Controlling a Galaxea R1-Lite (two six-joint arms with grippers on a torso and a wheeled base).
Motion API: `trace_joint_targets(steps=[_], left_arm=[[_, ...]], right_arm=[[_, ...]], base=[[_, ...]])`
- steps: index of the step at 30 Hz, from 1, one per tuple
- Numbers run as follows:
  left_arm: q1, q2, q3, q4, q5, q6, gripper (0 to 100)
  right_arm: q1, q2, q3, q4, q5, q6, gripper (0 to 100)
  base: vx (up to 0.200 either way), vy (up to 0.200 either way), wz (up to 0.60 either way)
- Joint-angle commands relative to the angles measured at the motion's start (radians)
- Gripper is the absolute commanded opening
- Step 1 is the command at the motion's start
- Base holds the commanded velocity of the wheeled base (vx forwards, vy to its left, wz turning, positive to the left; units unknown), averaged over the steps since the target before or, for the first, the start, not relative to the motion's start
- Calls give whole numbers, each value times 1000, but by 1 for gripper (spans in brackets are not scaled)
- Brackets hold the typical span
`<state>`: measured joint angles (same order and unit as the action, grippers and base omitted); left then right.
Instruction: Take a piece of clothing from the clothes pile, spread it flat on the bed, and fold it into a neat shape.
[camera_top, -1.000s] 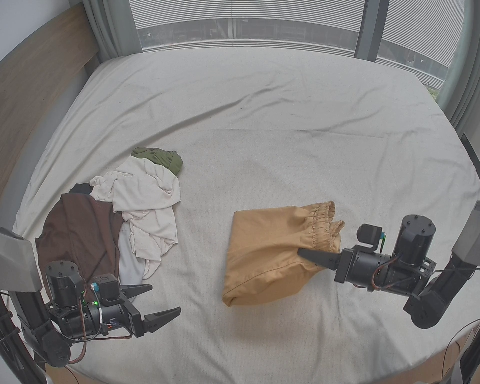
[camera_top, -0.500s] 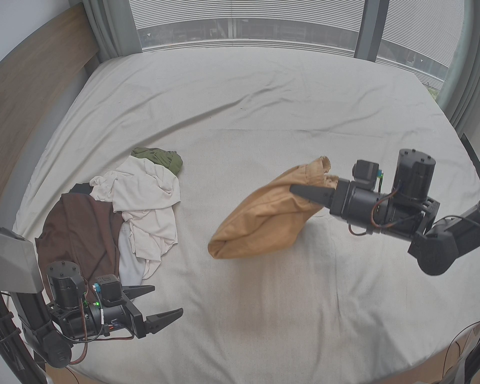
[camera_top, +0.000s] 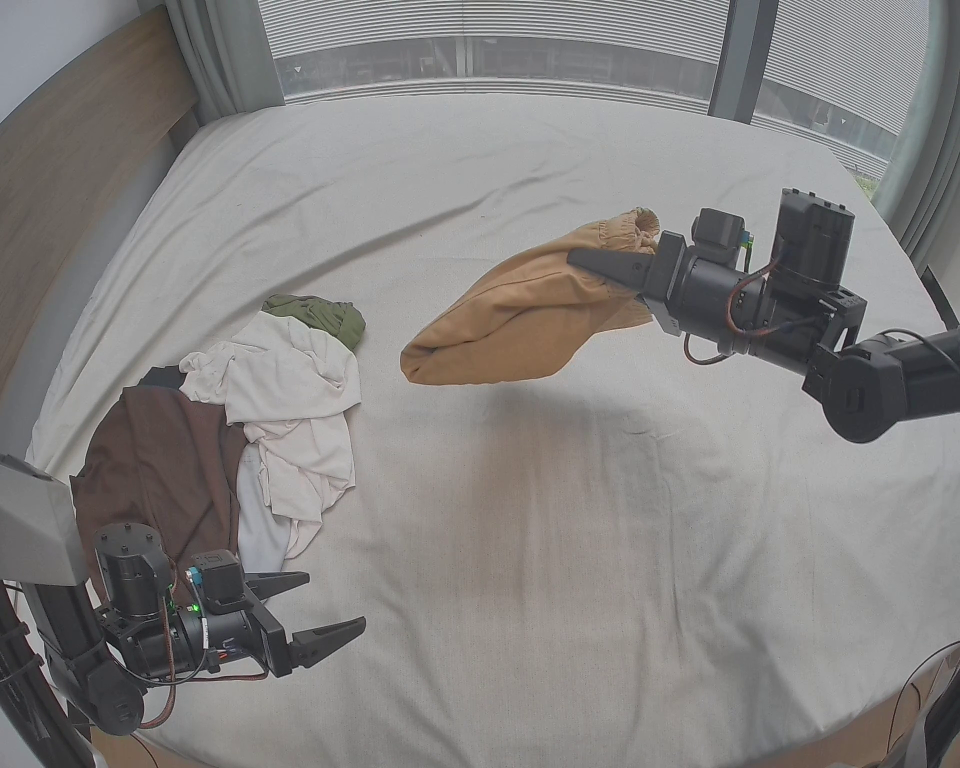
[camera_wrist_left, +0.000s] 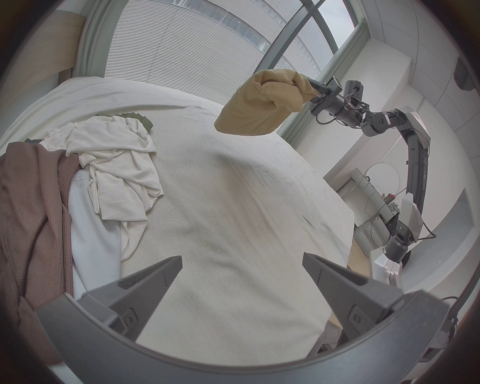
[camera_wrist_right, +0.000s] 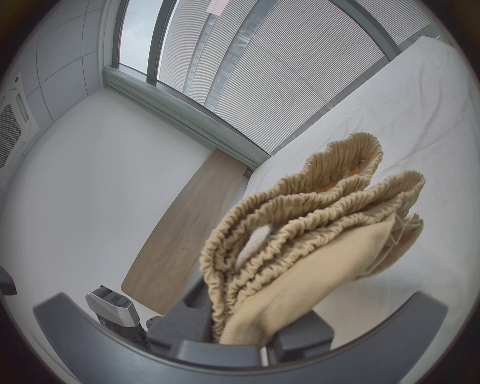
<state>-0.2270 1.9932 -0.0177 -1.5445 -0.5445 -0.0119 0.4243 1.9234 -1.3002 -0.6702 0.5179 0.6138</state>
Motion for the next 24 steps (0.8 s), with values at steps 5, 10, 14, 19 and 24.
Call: trace_joint_targets(steps=[5,10,14,19,24], left_arm=[[2,1,18,0,0,0,100],[2,3,18,0,0,0,100],[2,7,18,0,0,0,100],[2,9,18,0,0,0,100],[2,10,18,3,0,-2,100]], right_arm=[[-38,121,-156,26,16,40,0],[-48,161,-255,84,24,40,0],[-61,200,-337,120,33,41,0],[-76,267,-456,153,37,41,0],[-96,355,-626,196,56,41,0]], base=[[0,0,0],[0,0,0],[0,0,0],[0,0,0],[0,0,0]])
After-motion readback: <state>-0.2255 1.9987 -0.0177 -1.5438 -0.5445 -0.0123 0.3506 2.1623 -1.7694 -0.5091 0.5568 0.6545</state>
